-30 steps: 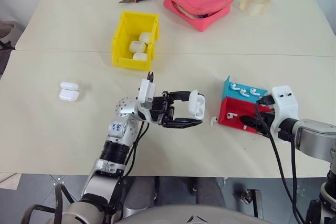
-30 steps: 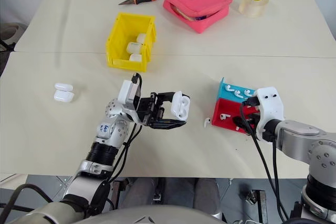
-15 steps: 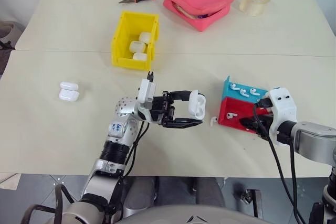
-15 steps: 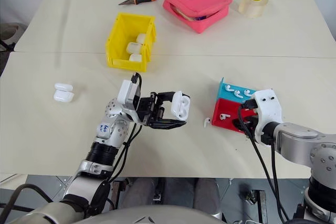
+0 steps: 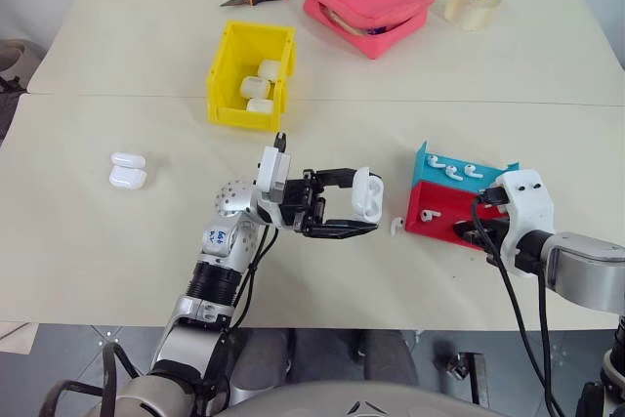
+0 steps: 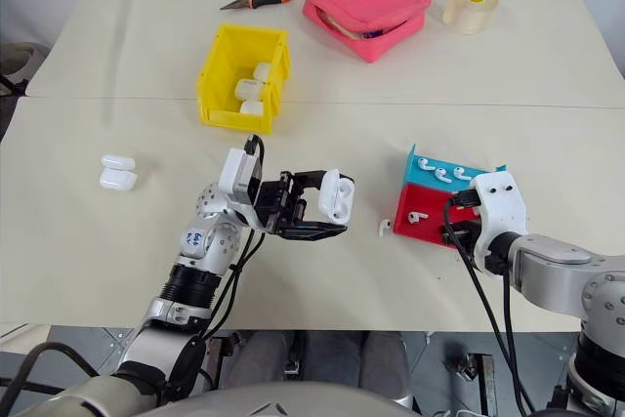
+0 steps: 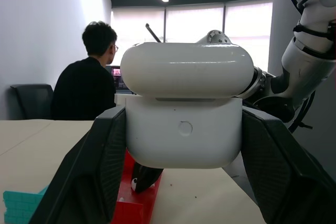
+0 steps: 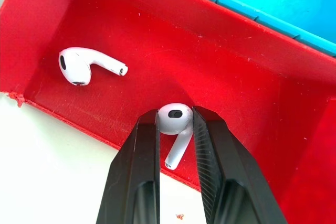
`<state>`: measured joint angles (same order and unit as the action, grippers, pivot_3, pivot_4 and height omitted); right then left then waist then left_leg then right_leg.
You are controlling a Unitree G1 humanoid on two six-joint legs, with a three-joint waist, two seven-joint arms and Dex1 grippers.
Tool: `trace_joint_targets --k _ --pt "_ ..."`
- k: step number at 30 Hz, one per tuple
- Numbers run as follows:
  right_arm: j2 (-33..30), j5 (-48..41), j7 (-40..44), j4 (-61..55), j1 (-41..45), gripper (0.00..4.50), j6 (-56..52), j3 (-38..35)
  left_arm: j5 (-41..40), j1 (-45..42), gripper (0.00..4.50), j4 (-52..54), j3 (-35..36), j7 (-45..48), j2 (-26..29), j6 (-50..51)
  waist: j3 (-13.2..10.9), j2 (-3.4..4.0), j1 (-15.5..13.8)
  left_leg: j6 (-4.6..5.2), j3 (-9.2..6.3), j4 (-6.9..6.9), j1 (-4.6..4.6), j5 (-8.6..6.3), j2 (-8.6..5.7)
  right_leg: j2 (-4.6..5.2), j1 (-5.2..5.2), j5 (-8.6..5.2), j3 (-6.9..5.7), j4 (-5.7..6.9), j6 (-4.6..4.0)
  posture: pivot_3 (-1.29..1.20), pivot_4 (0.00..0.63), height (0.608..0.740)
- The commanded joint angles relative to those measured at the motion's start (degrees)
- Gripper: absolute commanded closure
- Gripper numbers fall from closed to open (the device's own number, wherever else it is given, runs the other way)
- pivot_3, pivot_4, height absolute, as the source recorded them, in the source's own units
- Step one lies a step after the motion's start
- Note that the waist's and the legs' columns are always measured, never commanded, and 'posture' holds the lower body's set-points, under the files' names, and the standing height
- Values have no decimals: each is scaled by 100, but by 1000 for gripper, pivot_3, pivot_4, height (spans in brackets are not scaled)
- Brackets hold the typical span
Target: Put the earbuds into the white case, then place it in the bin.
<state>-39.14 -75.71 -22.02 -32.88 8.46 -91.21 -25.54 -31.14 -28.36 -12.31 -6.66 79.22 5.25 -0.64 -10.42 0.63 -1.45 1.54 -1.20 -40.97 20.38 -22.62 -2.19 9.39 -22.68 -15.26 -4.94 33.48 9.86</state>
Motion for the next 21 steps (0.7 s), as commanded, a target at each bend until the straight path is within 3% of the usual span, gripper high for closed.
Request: trace_joint_targets --k 1,6,11,16,19,21 --pt "34 -60 70 105 -92 3978 -65 156 -100 -80 1694 84 25 38 -9 -7 0 0 1 0 0 0 0 0 0 0 0 0 0 0 0 0 150 740" --pt "-649 217 1366 -453 10 3978 574 544 -137 -70 1694 125 6 148 42 66 -1 1 7 0 1 2 0 0 1 -3 -1 0 1 -2 0 0 150 740" --pt "-1354 1699 3371 -704 -706 3978 2565 530 -262 -78 1694 241 -36 386 177 367 -8 11 -22 7 8 2 7 -4 -5 -4 -3 0 1 -7 0 0 150 740" --pt "-1054 3025 5336 -459 -1352 3978 5232 377 -440 -165 1694 339 25 433 382 875 -9 9 -3 12 21 1 6 -7 -7 -3 -1 2 2 -10 5 0 150 740" --pt "-341 2848 6033 -307 -1286 3978 6234 178 -422 -275 1694 289 39 436 443 997 -11 5 2 9 20 1 1 -5 0 -8 3 3 -4 -9 7 0 150 740" --pt "-188 2734 6196 -328 -1216 3978 6300 253 -447 -328 1694 270 90 423 482 1070 -12 9 0 7 17 0 -1 -4 1 -8 3 3 1 -6 7 0 150 740"
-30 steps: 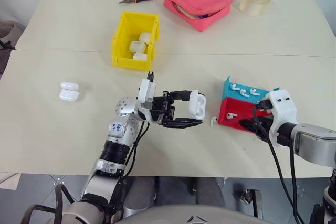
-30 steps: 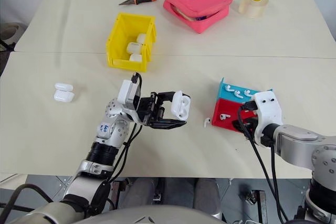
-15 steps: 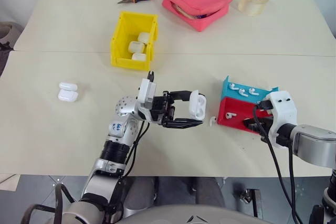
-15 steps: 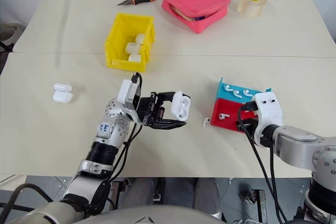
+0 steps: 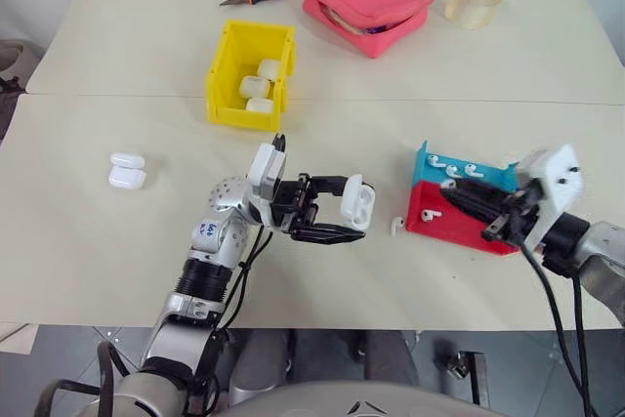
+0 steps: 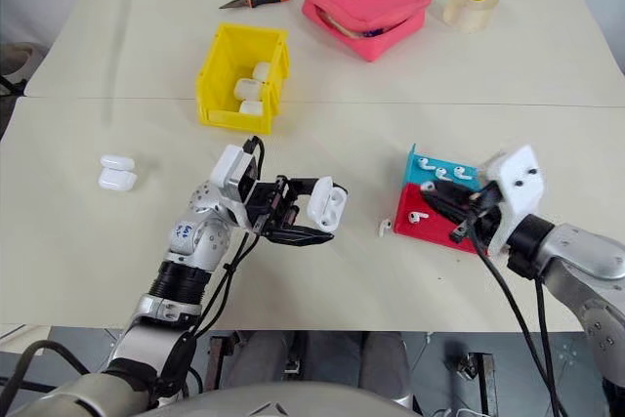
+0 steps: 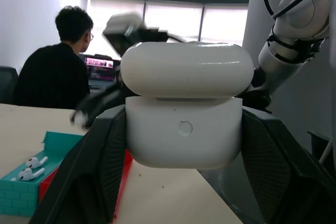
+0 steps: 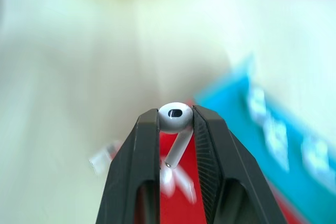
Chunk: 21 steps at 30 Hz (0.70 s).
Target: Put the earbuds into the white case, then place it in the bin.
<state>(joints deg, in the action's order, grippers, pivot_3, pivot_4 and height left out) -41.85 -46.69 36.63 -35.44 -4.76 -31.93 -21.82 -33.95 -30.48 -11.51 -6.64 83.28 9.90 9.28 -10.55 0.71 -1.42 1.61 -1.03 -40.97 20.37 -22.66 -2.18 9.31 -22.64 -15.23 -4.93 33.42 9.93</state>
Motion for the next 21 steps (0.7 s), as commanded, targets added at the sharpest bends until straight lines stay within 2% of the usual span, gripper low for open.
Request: trace_joint_targets --k 1,10,21 --pt "242 -263 458 -118 223 3978 528 -36 -158 -175 1694 172 92 -42 7 138 0 1 -2 0 -1 -2 0 0 0 0 0 0 2 1 0 0 150 740" --pt "1348 -467 436 -245 1182 3978 964 1057 -268 -402 1694 208 151 -76 102 731 -1 2 11 -4 -12 -1 -7 1 2 0 1 0 5 3 -1 0 150 740" --pt "1979 125 541 35 1128 3978 1440 1802 -409 -503 1694 320 195 -185 61 1042 -1 2 8 -5 -11 1 -5 1 -2 0 -2 -1 3 4 -1 0 150 740"
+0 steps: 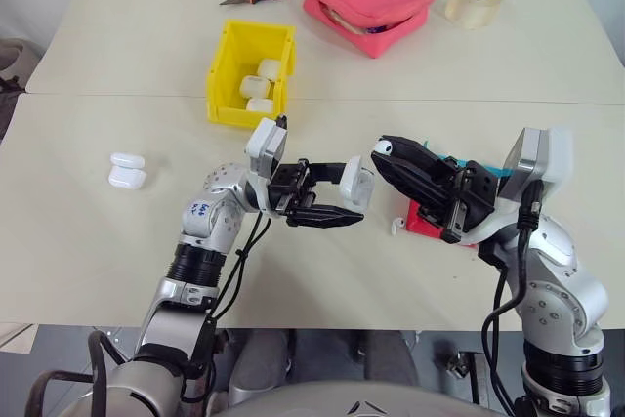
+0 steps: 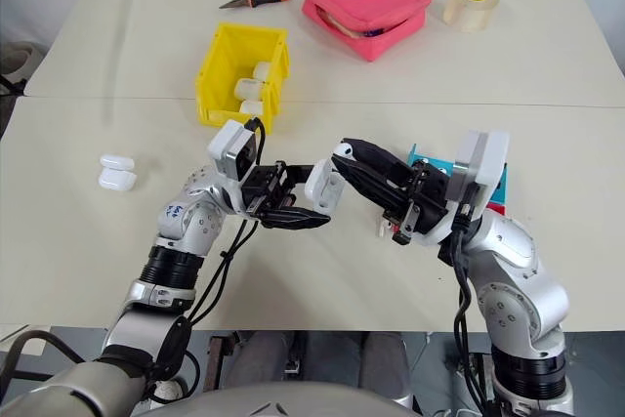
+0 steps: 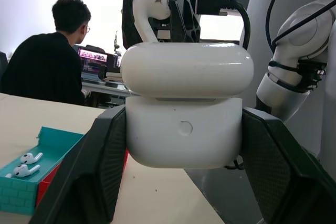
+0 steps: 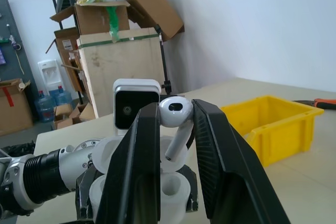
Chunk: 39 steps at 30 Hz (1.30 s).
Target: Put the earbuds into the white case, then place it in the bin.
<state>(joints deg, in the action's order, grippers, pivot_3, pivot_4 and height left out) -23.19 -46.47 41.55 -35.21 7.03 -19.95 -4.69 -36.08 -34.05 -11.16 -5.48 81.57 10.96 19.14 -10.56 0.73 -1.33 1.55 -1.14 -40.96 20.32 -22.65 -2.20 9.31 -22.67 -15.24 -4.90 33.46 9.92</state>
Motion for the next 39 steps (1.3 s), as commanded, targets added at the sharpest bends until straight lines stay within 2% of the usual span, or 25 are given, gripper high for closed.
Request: trace_joint_targets --k 1,9,27,39 --pt "170 193 61 58 -70 3978 311 148 -212 -164 1694 287 81 -15 -53 85 0 0 0 0 0 -1 0 0 0 0 0 0 1 1 0 0 150 740" --pt "420 610 109 320 -314 3978 743 368 -311 -298 1694 277 145 -51 -99 245 0 0 4 0 2 0 -1 0 -1 0 -1 0 1 3 0 0 150 740" --pt "265 1132 369 686 -346 3978 1213 714 -486 -299 1694 505 127 194 -53 793 0 0 10 0 3 -1 -2 0 0 0 -1 0 3 4 0 0 150 740" --pt "-25 801 543 697 -404 3978 856 767 -357 -372 1694 369 175 203 -257 455 0 0 6 0 3 -1 -2 0 0 0 -1 0 3 4 0 0 150 740"
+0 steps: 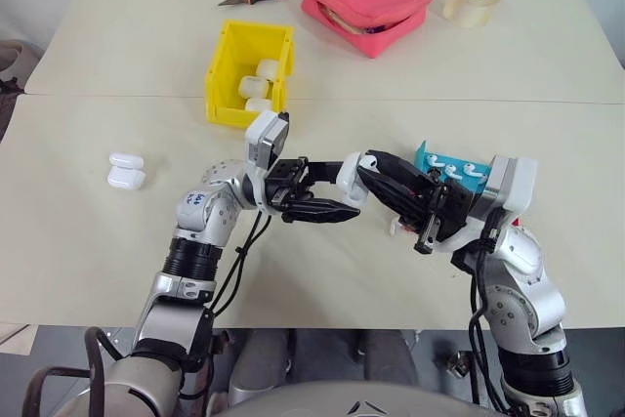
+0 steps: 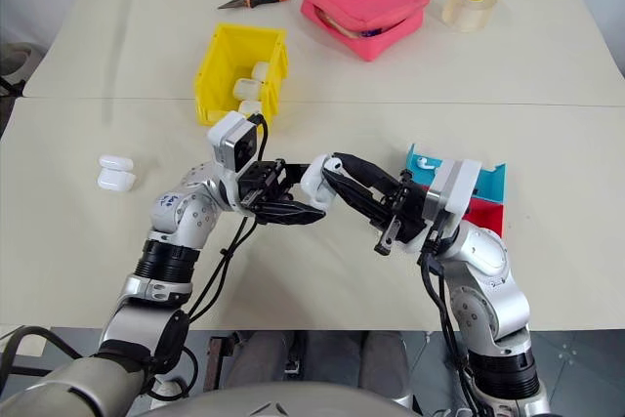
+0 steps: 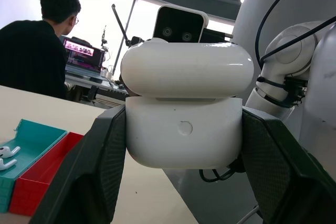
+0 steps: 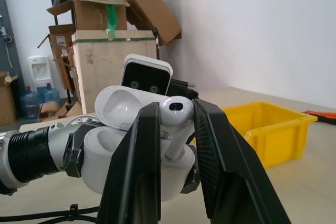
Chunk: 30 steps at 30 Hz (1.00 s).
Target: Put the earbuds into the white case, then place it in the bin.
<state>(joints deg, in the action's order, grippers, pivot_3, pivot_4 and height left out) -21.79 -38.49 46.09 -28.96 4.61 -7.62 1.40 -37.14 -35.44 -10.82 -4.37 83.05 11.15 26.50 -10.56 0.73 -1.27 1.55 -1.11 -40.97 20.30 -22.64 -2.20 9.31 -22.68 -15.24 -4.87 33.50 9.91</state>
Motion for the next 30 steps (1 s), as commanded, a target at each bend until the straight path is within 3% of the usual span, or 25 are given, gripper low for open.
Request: trace_joint_targets --k 1,14,30 --pt "-208 -46 88 42 -183 3978 -404 135 -226 -250 1694 298 81 44 -297 -356 0 0 -5 0 0 0 0 0 0 0 0 0 0 0 0 0 150 740" --pt "-618 -409 -92 -433 -305 3978 -548 -352 -46 -355 1694 -50 199 71 -387 -857 0 0 -9 0 1 0 1 0 -1 0 0 0 0 -1 0 0 150 740" --pt "-659 526 103 -382 -684 3978 521 -326 22 -412 1694 -206 233 6 -393 -1079 0 0 -7 1 10 0 1 0 -1 0 1 0 -1 0 0 0 150 740"
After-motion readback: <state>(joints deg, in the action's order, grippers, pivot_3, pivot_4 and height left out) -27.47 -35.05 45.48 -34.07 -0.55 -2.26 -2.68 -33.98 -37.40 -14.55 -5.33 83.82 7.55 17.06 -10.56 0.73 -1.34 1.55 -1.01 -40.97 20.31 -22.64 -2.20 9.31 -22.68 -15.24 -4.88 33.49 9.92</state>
